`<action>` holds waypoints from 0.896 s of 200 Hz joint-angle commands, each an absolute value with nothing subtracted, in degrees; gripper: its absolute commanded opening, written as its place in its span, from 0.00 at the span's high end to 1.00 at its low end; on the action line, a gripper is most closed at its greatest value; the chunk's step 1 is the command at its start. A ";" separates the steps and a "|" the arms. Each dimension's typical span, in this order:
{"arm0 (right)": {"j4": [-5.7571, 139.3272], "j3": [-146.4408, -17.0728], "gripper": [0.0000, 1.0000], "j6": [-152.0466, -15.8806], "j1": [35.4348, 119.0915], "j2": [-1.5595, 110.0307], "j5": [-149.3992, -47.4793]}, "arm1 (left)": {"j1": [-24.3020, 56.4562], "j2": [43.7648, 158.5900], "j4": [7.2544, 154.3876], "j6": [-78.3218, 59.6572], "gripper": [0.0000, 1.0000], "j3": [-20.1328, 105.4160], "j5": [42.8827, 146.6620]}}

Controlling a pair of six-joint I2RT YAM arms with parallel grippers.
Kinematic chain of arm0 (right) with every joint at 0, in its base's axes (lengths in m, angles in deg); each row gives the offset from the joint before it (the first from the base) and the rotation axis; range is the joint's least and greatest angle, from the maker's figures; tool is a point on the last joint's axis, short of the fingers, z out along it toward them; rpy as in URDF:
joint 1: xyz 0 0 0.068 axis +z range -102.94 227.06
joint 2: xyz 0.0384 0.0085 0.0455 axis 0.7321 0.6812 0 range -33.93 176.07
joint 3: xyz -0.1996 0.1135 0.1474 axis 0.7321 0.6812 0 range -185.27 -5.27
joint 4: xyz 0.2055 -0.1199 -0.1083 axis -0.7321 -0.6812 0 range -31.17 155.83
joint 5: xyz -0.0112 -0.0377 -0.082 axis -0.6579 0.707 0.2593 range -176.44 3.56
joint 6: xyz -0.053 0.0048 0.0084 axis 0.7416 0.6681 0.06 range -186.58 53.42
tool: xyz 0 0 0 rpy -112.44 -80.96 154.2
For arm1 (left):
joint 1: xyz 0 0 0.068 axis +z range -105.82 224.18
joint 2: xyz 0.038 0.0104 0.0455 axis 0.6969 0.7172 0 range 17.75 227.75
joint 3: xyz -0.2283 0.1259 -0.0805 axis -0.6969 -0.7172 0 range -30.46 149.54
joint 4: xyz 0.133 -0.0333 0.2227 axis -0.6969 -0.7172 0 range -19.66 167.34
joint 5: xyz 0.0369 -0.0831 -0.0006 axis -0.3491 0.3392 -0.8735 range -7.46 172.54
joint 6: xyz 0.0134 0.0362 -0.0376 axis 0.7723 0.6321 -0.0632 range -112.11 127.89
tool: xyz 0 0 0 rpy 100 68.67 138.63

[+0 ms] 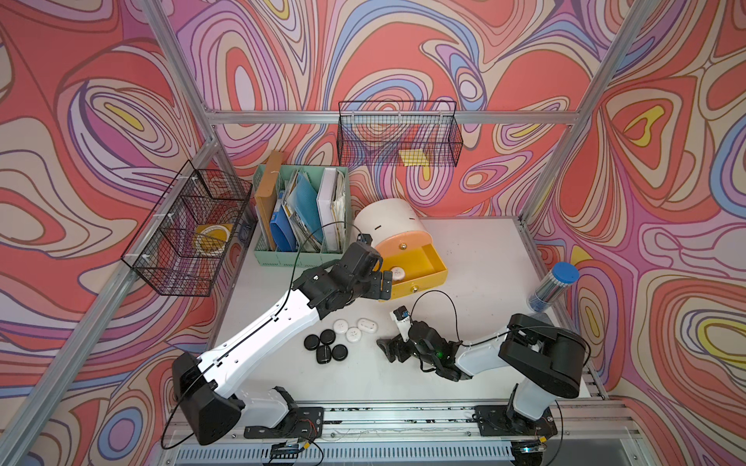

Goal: Put the bluetooth earphones in the drawer according to color
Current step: Place the bluetooth earphone in the drawer, then pick up the Bluetooth earphone from the center of the board.

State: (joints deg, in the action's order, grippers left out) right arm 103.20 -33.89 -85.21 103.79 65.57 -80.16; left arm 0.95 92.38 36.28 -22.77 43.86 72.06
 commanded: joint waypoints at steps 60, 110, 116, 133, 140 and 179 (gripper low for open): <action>101.63 -40.28 0.34 -79.20 105.31 76.83 -78.66 | 2.46 75.33 40.38 -28.32 0.01 24.55 65.97; 103.40 -42.39 0.35 -77.37 106.87 80.51 -75.75 | 2.86 72.15 40.25 -30.65 0.01 19.33 66.27; 103.74 -42.61 0.35 -77.19 106.99 81.01 -75.73 | 2.87 71.98 40.26 -30.85 0.01 18.92 66.28; 104.18 -43.80 0.35 -76.47 107.52 82.57 -75.39 | 2.95 71.82 40.34 -31.46 0.01 18.13 66.21; 104.22 -44.56 0.36 -76.27 107.68 83.38 -75.25 | 2.94 71.63 40.49 -31.73 0.01 17.74 66.12; 103.72 -48.09 0.39 -75.67 108.30 86.29 -75.08 | 3.13 70.80 40.71 -32.28 0.01 16.48 65.86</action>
State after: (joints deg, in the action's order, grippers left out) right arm 111.44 -47.77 -75.60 107.44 82.30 -73.84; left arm 2.66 71.96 39.71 -31.25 17.41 67.06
